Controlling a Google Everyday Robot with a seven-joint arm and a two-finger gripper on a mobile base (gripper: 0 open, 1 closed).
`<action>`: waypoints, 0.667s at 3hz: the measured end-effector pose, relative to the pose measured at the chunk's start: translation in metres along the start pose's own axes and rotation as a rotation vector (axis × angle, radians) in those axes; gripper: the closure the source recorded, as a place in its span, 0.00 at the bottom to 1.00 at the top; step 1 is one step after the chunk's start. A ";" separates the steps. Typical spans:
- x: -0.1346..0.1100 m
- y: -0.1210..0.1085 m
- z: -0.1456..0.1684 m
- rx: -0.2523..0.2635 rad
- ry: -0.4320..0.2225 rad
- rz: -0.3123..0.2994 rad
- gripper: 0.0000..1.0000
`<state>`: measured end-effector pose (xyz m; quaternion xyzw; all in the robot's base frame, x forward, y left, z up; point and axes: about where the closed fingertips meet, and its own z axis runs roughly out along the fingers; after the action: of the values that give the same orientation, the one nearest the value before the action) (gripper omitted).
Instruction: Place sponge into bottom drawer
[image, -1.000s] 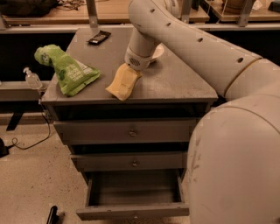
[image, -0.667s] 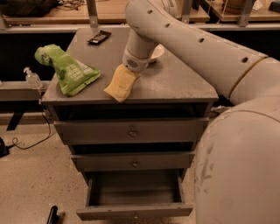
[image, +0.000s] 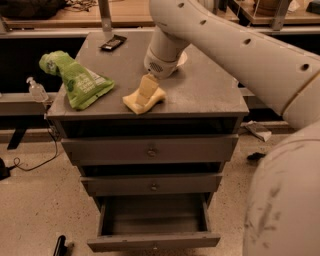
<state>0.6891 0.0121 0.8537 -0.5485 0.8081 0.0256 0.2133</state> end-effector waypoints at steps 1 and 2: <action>0.007 -0.006 -0.020 0.016 -0.032 0.020 0.40; 0.016 -0.011 -0.025 -0.005 -0.039 0.041 0.40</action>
Offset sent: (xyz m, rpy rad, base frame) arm -0.0021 -0.0409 0.0222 0.0667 0.0174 -0.0500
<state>0.6860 -0.0136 0.8725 -0.5317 0.8148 0.0428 0.2273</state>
